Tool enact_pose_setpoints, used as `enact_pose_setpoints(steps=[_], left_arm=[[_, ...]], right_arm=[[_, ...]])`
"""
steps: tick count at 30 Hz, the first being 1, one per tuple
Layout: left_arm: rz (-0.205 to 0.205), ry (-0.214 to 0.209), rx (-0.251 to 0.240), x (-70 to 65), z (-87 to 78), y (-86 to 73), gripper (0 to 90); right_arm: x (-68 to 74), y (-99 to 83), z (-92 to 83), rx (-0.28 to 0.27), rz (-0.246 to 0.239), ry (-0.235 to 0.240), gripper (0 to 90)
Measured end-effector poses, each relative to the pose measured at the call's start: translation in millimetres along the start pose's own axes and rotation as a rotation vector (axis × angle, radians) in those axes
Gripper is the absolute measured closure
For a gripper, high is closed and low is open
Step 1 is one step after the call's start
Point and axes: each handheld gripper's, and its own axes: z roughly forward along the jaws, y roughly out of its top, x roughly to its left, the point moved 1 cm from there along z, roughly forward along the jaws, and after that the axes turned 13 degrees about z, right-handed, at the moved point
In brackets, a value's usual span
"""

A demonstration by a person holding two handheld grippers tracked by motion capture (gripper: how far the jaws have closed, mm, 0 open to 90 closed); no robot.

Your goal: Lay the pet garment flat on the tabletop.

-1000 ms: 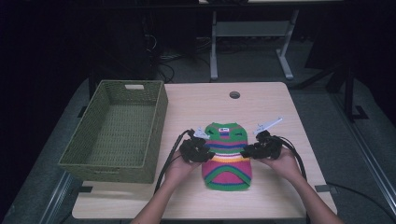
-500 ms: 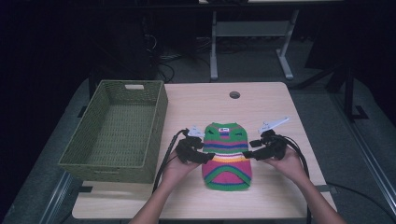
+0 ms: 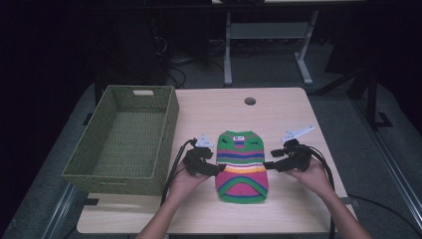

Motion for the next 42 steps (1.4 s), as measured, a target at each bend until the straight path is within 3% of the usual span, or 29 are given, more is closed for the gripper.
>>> enact_pose_setpoints(steps=[19,34,42], left_arm=[[0.03,0.002,-0.002,-8.0,-9.6,-3.1,27.5],[0.063,-0.009,-0.013,-21.0,-18.1,-11.4,26.5],[0.054,-0.021,-0.024,-26.0,-21.4,-17.8,25.7]], right_arm=[[0.1,-8.6,-16.9,-0.013,-0.009,-0.02,31.0],[-5.7,-25.3,-26.9,-0.012,0.008,-0.032,31.0],[-8.2,-37.5,-32.8,-0.04,0.01,-0.034,30.4]])
